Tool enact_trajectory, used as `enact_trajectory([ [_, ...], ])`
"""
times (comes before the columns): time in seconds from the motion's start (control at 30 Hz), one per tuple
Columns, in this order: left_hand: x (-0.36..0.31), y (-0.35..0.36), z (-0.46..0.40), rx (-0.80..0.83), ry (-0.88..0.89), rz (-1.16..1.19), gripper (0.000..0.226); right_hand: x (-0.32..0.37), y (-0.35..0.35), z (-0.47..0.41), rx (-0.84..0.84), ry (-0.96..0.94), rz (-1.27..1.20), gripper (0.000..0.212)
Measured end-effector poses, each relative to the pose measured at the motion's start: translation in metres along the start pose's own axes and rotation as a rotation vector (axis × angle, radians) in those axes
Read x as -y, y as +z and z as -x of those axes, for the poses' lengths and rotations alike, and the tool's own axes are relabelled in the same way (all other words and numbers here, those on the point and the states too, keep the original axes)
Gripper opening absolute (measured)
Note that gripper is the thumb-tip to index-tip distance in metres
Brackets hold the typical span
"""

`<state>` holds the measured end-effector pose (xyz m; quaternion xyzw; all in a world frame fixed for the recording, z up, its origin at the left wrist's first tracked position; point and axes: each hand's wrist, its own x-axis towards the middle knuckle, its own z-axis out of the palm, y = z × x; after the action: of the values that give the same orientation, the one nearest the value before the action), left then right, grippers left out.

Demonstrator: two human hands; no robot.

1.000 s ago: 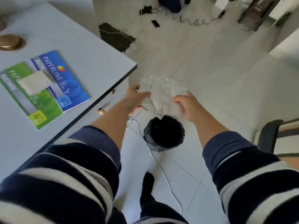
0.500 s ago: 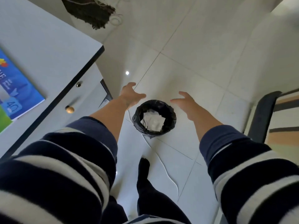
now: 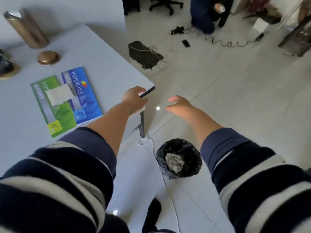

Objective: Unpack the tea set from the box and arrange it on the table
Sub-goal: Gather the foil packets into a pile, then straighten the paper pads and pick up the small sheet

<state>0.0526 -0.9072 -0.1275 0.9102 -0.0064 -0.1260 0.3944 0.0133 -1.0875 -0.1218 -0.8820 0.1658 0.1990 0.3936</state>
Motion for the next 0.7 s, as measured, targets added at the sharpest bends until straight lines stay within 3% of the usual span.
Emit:
enact_trajectory([
  [0.33,0.113,-0.149,0.020,-0.450,-0.309,0.104,0.038,0.153,0.105,-0.038,0.186,-0.316,0.157,0.044],
  [0.57,0.200,-0.202,-0.003,-0.473,-0.603,0.043,0.056,0.216,0.190,-0.069,0.174,-0.373,0.324,0.042],
  [0.7,0.231,-0.220,-0.031,-0.420,-0.637,0.058,0.057,0.248,0.226,-0.090,0.188,-0.410,0.370,0.043],
])
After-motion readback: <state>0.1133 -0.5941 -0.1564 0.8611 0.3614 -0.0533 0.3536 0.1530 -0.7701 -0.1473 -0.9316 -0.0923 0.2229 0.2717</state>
